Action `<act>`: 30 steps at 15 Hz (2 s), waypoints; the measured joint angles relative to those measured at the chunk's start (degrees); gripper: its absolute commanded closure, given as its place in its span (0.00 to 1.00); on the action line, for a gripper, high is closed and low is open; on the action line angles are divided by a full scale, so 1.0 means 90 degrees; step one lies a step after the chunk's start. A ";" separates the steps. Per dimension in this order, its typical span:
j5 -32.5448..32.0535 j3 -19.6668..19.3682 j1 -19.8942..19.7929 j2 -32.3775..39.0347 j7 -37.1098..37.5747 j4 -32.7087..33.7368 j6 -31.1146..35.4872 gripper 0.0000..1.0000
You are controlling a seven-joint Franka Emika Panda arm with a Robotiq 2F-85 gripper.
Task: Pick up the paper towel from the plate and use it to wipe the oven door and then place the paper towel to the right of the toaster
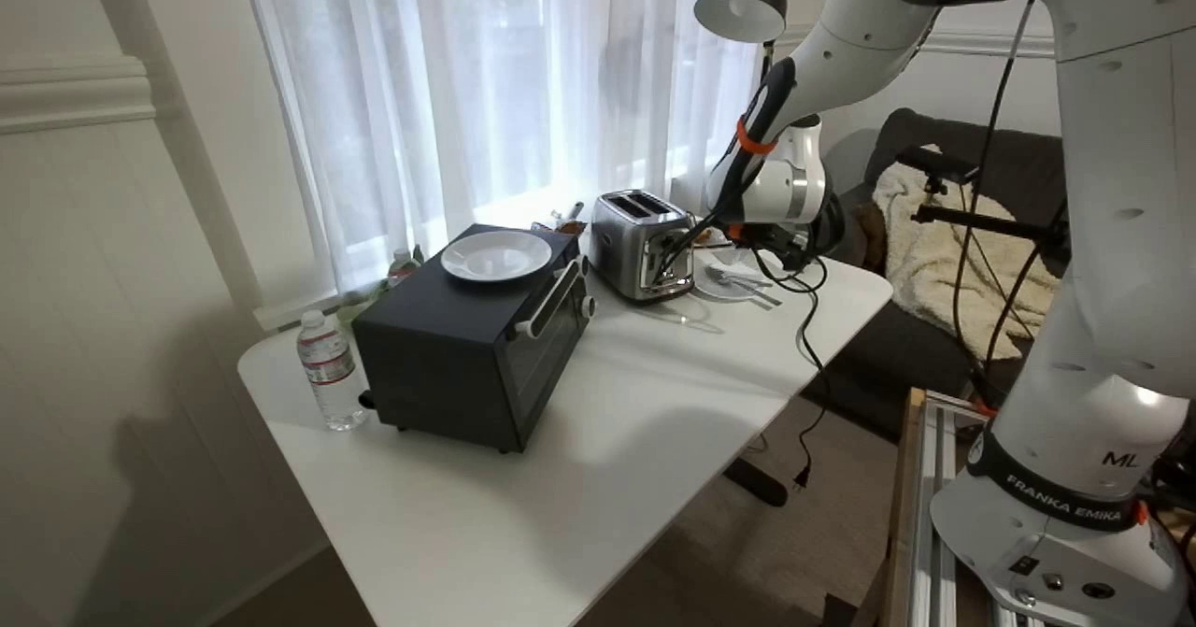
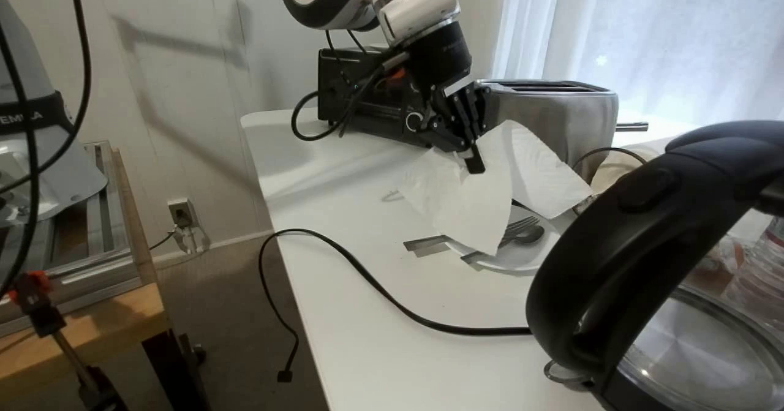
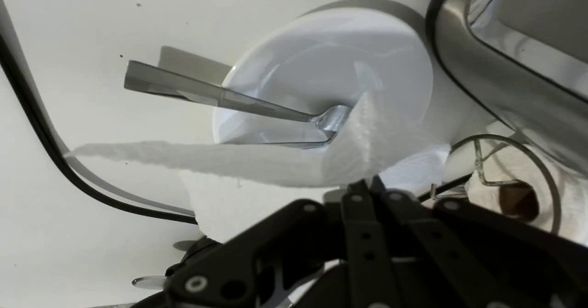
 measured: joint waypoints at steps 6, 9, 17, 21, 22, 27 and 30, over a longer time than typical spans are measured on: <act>0.0091 0.0658 -0.0802 0.0555 0.0051 0.0408 0.0402 0.32; 0.0094 0.0660 -0.0836 0.0608 0.0051 0.0435 0.0553 0.09; -0.0115 0.0740 -0.0534 -0.0919 -0.0713 -0.0691 -0.0355 0.00; -0.1233 0.0060 0.0142 -0.2207 -0.0981 -0.1494 -0.1237 0.00; -0.1695 -0.0046 0.0196 -0.2521 -0.0979 -0.1600 -0.1536 0.00; -0.3712 0.0181 -0.0011 -0.4106 -0.1038 -0.1535 -0.3253 0.00; -0.3819 0.1145 -0.0485 -0.5053 -0.1514 -0.1239 -0.4526 0.00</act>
